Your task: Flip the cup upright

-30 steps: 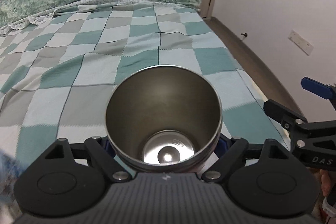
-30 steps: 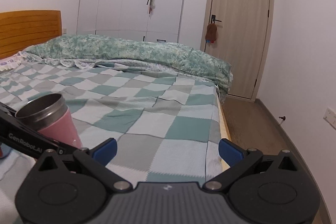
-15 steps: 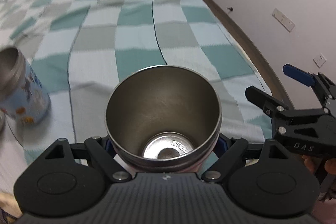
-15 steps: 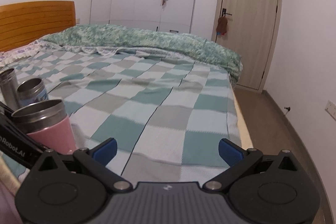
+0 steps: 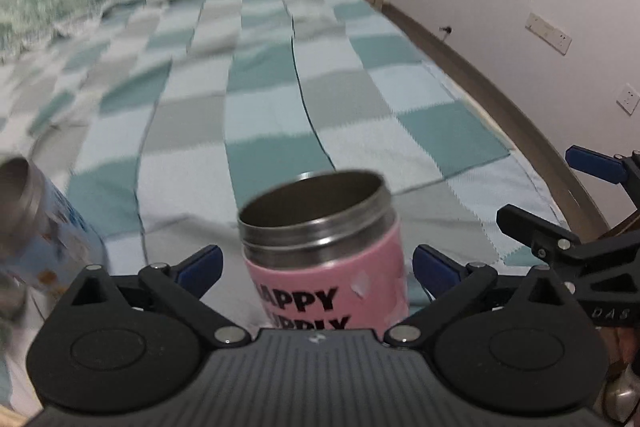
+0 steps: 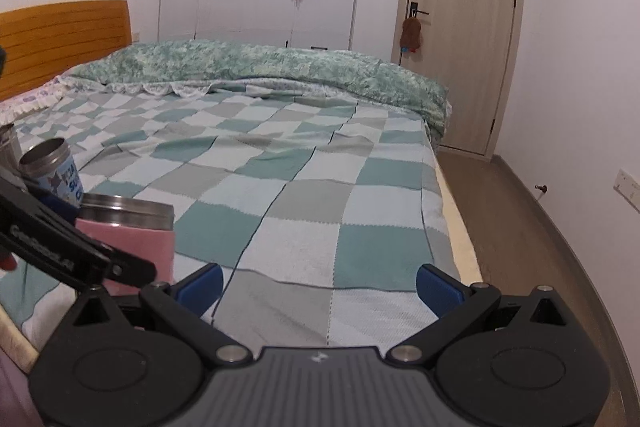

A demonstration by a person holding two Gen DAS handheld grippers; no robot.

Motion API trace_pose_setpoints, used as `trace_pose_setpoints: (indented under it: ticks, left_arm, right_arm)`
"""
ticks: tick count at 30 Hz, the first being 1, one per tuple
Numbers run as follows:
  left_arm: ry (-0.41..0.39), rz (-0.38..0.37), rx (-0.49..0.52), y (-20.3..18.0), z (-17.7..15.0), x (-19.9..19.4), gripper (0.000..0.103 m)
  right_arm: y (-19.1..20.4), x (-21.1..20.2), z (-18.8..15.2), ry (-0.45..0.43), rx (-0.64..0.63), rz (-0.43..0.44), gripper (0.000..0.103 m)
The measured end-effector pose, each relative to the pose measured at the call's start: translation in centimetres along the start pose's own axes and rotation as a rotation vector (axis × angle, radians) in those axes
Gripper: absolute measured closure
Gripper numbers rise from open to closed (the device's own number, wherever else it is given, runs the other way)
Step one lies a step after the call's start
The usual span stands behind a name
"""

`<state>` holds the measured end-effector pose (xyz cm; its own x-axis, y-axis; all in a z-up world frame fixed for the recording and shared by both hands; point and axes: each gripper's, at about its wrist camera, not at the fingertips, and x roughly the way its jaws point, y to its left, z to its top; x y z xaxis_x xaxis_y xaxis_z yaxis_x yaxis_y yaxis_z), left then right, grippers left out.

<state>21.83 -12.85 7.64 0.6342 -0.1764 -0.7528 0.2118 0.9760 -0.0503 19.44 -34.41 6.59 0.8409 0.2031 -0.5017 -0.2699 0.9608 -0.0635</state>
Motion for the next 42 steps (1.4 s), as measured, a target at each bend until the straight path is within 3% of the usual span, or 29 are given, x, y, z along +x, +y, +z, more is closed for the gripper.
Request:
trace_pose_setpoints:
  ticks: [6, 13, 23, 29, 42]
  left_arm:
    - [-0.075, 0.011, -0.012, 1.8, -0.4, -2.2, 0.000]
    - [-0.157, 0.048, 0.008, 5.5, -2.6, -4.8, 0.000]
    - [-0.227, -0.013, 0.050, 12.3, -6.5, -5.5, 0.000]
    - [-0.241, -0.033, 0.033, 15.9, -7.7, -3.9, 0.000]
    - [-0.258, -0.060, 0.002, 18.7, -9.1, -2.0, 0.000]
  right_arm:
    - [0.6, -1.2, 1.1, -0.033, 0.015, 0.026, 0.000]
    - [3.9, -2.0, 2.6, -0.026, 0.004, 0.080, 0.000]
    - [10.7, 2.5, 4.9, 0.116, 0.000, 0.130, 0.000]
    - [13.4, 6.2, 5.3, 0.199, 0.016, 0.105, 0.000]
    - [16.2, 12.2, 6.1, 0.331, -0.030, 0.070, 0.003]
